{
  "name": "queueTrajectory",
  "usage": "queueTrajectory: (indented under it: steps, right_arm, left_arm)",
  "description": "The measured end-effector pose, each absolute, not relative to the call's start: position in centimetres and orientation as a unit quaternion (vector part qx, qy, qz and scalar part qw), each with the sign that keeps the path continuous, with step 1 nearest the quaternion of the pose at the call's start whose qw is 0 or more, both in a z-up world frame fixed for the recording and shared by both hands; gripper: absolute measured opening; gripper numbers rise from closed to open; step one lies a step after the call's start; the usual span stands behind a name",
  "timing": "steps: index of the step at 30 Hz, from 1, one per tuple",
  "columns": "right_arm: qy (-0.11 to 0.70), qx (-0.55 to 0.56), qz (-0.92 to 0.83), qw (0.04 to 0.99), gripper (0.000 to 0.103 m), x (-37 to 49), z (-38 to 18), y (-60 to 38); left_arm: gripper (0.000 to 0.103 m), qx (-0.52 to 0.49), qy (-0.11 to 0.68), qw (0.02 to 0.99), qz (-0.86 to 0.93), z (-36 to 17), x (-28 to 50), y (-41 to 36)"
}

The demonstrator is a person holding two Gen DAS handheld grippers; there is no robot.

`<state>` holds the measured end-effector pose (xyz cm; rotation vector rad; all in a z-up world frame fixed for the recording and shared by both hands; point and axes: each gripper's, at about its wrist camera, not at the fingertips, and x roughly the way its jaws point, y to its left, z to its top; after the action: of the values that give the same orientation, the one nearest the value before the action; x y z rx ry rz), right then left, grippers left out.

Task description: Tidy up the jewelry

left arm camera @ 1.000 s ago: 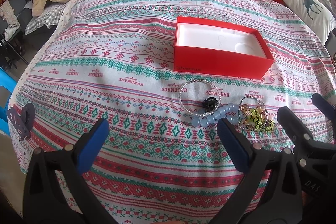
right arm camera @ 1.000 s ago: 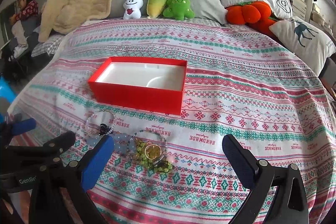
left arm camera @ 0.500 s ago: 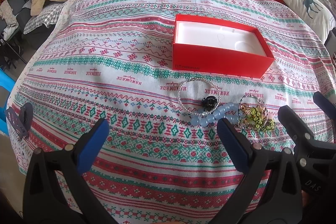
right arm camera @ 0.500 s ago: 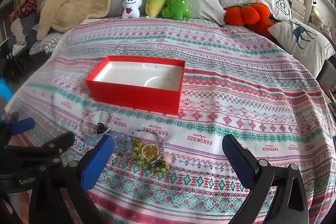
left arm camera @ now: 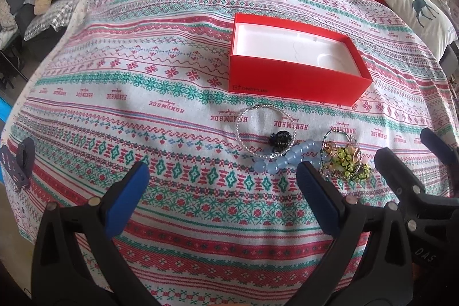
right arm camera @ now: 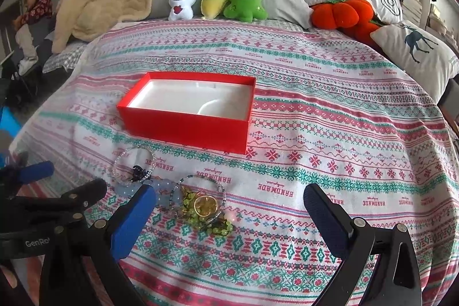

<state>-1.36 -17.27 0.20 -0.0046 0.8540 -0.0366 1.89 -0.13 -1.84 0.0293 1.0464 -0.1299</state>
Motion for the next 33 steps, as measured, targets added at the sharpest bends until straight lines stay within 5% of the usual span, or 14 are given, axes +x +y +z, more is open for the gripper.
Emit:
queueTrajectory:
  steps: [5,9,14,22,26,33]
  right_arm:
    - [0.443,0.118,0.043,0.888,0.103,0.4,0.1,-21.2]
    - [0.47,0.223,0.049,0.853,0.088,1.4,-1.5,-24.7]
    - [0.481,0.218,0.045,0.848,0.076,1.8,-2.1,-24.8]
    - [0.512,0.217,0.069,0.828,0.027,3.1,-4.0,-23.8]
    - [0.518,0.215,0.073,0.825,0.02,3.5,-4.5,-23.6]
    - [0.535,0.195,0.079,0.818,0.011,4.7,-5.9,-22.1]
  left_arm:
    - [0.101,-0.052,0.529,0.843,-0.081,-2.0,3.2,1.4]
    - [0.089,-0.112,0.553,0.82,-0.093,-2.8,4.3,2.4]
    - [0.074,-0.144,0.571,0.802,-0.102,-3.8,5.0,2.2]
    - [0.046,-0.187,0.589,0.777,-0.119,-5.6,7.0,1.5]
    - [0.039,-0.209,0.59,0.771,-0.113,-6.3,7.8,1.8]
    - [0.007,-0.21,0.591,0.771,-0.11,-6.9,8.2,2.1]
